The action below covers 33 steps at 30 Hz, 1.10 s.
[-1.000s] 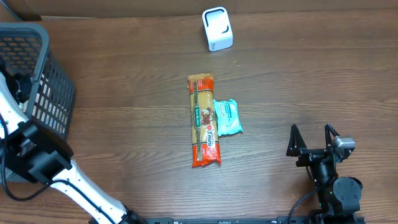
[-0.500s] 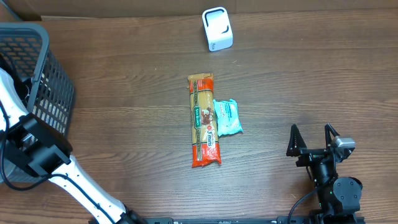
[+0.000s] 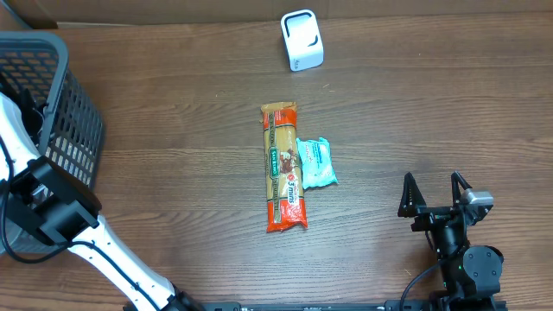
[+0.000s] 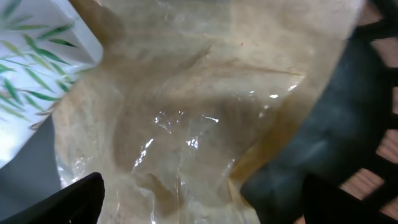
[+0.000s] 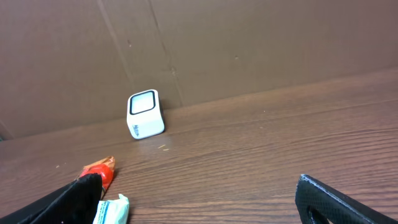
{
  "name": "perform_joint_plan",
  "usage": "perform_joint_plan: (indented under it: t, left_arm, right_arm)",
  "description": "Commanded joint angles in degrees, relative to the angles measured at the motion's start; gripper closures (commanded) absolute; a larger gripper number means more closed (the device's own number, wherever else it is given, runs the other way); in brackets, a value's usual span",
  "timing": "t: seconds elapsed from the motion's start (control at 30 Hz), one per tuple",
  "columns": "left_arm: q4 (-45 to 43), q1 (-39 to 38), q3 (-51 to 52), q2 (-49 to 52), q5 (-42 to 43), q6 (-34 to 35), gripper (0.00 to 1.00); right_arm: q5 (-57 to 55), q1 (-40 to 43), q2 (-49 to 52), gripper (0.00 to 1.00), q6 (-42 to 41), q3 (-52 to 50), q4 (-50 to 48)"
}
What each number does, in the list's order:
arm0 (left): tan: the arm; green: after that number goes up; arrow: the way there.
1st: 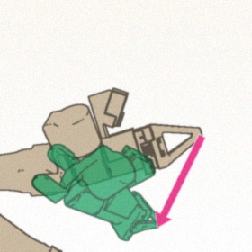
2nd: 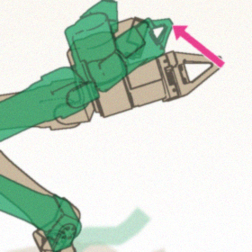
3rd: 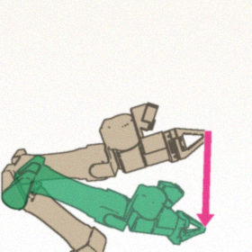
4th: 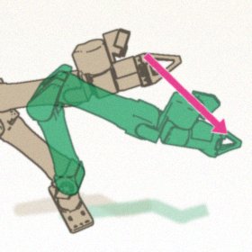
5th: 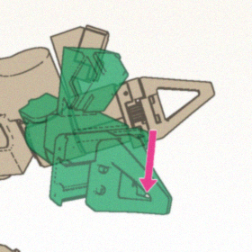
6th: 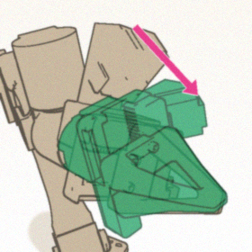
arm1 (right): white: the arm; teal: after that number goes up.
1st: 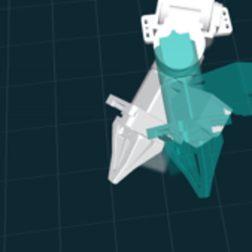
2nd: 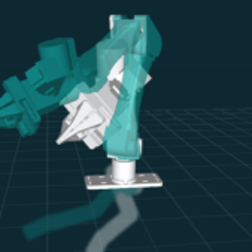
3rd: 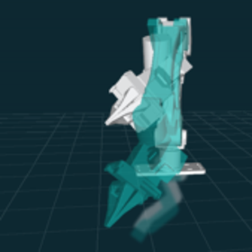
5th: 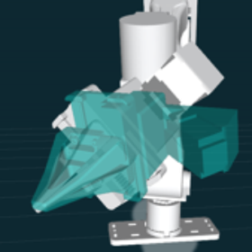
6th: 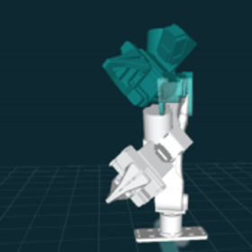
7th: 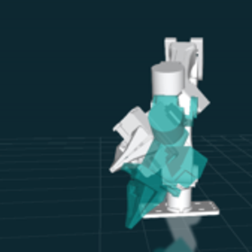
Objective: Scan the item barcode
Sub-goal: 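Reach the left gripper into the basket and grasp the clear bagged item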
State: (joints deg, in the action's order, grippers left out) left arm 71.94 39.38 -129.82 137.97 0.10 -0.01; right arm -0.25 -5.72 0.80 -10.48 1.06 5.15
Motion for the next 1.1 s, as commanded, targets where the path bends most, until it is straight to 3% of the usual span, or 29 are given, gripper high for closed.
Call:
perform_joint_plan:
  t: [0.0, 0.27, 0.33, 0.37, 0.5, 0.57, 0.83, 1.07]
  left_arm:
    - [-1.25, 0.07, 3.85, 1.11, -0.61, -1.29, 0.08]
    - [-4.42, -0.04, 8.55, 1.11, -0.74, -1.31, 0.09]
    - [-4.55, 0.04, 8.63, 1.11, -0.76, -1.36, 0.17]
    - [-4.72, 0.04, 8.63, 1.11, -0.72, -1.42, 0.24]
    - [-4.68, 0.04, 8.63, 1.11, -0.68, -1.53, 0.75]
    - [-4.5, 0.02, 8.63, 1.11, -0.7, -1.51, 0.96]
    - [-1.36, 0.02, 7.23, 0.98, -0.7, -1.46, 0.96]
    - [7.34, -0.07, -4.15, 0.98, -0.68, 0.13, 0.96]
  right_arm:
    - [-0.11, -0.33, -0.63, 0.0, -0.02, -0.61, -0.33]
    - [-0.11, -0.33, -0.63, 0.0, -0.02, -0.61, -0.35]
    - [-0.11, -0.33, -0.63, 0.0, -0.04, -0.61, -0.35]
    - [-0.11, -0.33, -0.63, 0.0, -0.02, -0.61, -0.35]
    - [-0.11, -0.33, -0.63, 0.0, -0.02, -0.61, -0.33]
    - [-0.11, -0.33, -0.63, 0.0, -0.04, -0.61, -0.33]
    - [-0.11, -0.33, -0.63, 0.0, -0.02, -0.61, -0.35]
    - [-0.11, -0.33, -0.63, 0.0, -0.02, -0.61, -0.33]
